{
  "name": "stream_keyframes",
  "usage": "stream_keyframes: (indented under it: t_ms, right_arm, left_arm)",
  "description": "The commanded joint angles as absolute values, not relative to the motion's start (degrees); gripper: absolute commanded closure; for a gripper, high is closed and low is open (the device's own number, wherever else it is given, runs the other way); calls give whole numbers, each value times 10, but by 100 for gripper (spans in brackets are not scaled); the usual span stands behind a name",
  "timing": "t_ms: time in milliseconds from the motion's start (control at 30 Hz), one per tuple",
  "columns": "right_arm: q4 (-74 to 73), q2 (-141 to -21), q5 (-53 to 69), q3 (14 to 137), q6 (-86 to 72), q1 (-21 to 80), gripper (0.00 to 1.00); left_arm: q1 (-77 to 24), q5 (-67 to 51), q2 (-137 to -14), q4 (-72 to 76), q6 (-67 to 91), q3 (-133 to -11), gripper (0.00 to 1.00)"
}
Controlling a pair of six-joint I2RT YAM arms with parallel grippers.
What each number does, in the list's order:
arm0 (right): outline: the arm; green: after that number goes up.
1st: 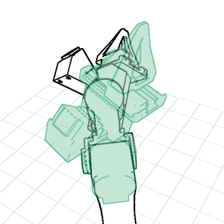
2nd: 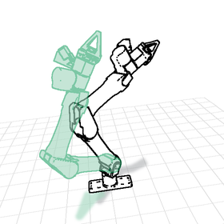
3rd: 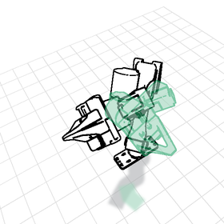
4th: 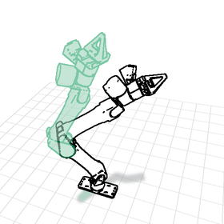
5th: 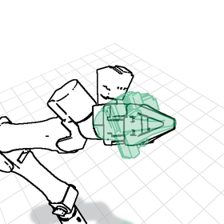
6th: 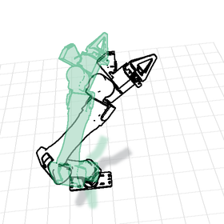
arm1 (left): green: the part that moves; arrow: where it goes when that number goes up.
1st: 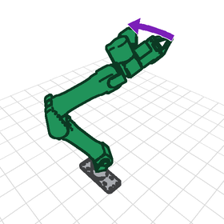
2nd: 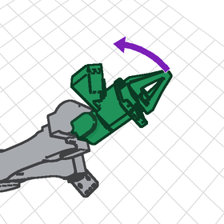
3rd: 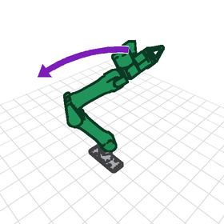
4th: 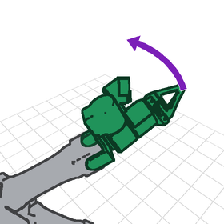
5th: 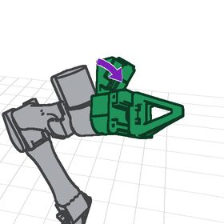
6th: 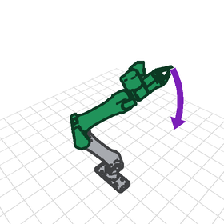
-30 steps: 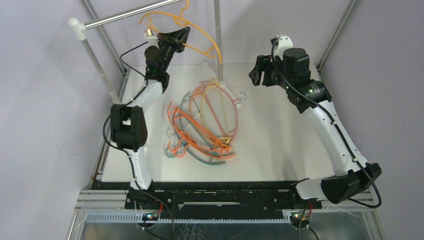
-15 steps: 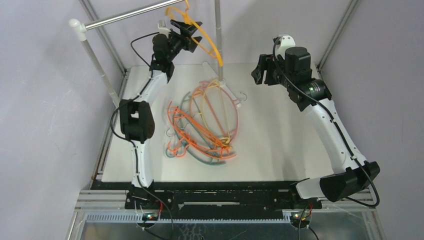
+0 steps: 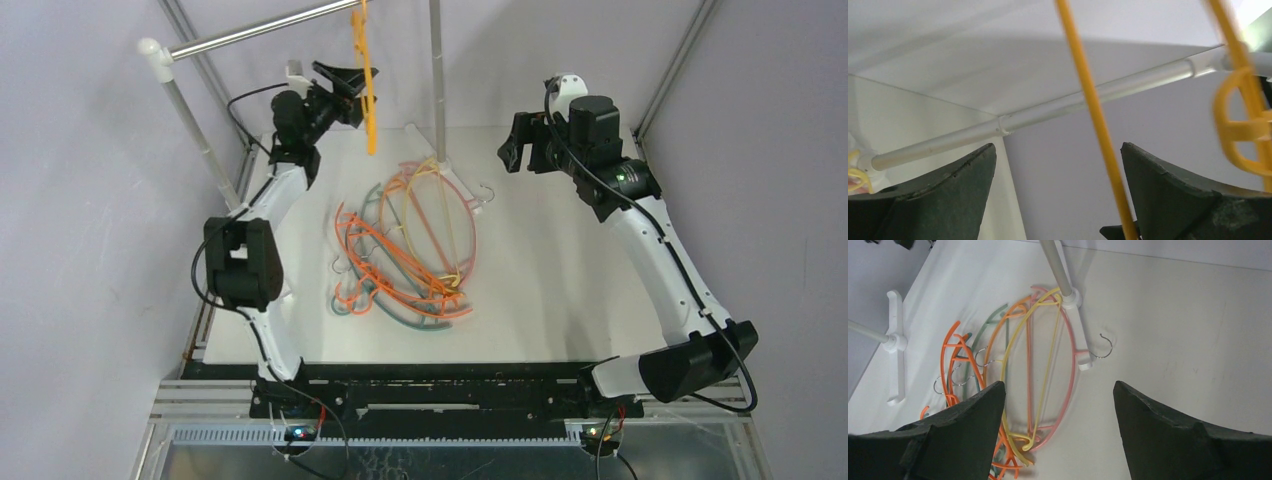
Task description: Organize the hangers
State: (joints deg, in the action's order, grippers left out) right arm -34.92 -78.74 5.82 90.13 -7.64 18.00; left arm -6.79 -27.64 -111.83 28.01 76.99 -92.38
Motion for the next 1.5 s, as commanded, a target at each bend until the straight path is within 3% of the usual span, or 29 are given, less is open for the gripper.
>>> stream_keyframes:
  t_ms: [0, 400, 567, 800, 1033, 1233, 1467]
  right_arm:
    - [-323, -792, 73, 906, -83, 183, 13]
    - [-332, -797, 58, 909, -76, 214, 13]
    - [-347, -803, 56, 916, -71, 236, 14]
    - [-358, -800, 50, 894, -62, 267, 15]
    - [-369, -822, 105, 856, -13, 337, 23]
    - [-396, -918, 151, 902, 30, 431, 38]
    - [-391, -1020, 167, 921, 42, 507, 42]
  left_arm:
    - [-33, -293, -1037, 388, 757, -876, 1]
    - [14, -297, -980, 440, 755, -818, 0]
    - [23, -308, -914, 270, 595, -763, 0]
    - [23, -220, -791, 49, 405, -687, 0]
    - [11, -72, -678, -54, 342, -612, 0]
    - [-9, -41, -626, -101, 333, -540, 1]
    - [-27, -16, -560, -118, 333, -468, 1]
